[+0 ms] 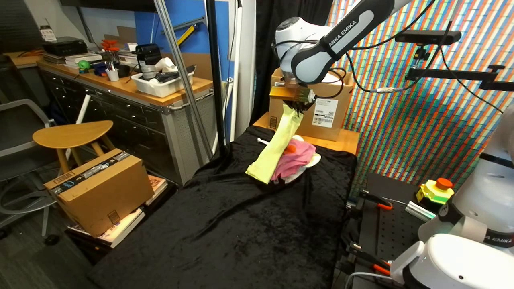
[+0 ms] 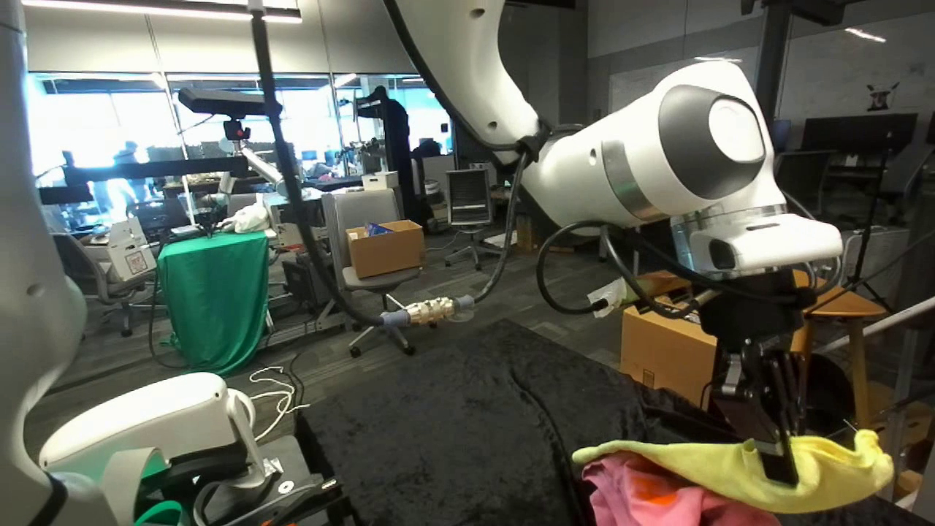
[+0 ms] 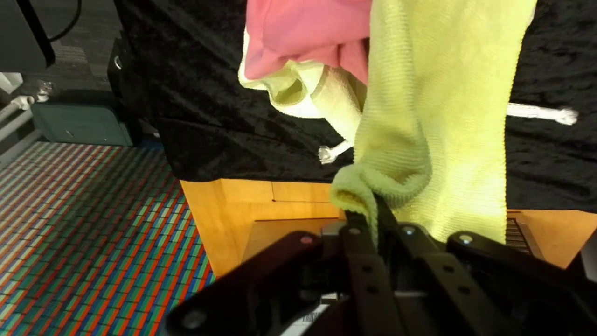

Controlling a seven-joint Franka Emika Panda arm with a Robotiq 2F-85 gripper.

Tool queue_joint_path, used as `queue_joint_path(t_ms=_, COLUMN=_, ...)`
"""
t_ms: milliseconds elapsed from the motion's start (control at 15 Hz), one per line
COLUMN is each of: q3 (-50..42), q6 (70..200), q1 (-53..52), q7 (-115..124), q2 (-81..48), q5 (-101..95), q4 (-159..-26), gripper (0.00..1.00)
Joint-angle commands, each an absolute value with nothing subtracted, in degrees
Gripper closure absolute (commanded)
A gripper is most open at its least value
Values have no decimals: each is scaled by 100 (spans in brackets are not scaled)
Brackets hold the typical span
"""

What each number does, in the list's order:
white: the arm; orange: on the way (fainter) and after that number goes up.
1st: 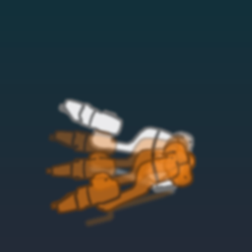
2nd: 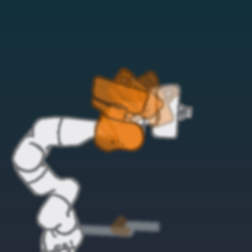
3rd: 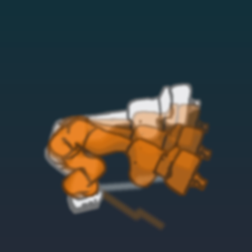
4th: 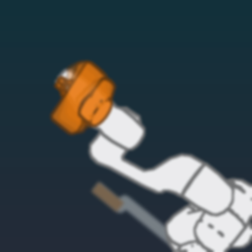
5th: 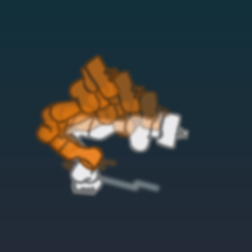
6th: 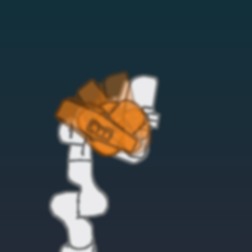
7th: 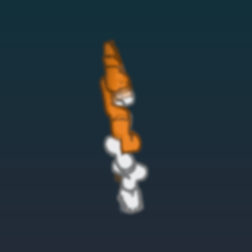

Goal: Pick up the clothes and fruit plush toy and put them in one place

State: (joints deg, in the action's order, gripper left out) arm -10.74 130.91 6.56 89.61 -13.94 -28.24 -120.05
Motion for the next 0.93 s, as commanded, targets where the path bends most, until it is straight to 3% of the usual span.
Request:
queue_joint_path(t_ms=0, q3=-1146, q6=12959, q1=638, q7=8572, q2=-1658, q5=-2451, q4=-11667, gripper=60)
queue_joint_path(t_ms=533, q3=-990, q6=12884, q1=491, q7=7343, q2=-1474, q5=-2437, q4=-11944, gripper=1)
queue_joint_path(t_ms=867, q3=-718, q6=13021, q1=156, q7=6448, q2=-878, q5=-2544, q4=-12858, gripper=0)
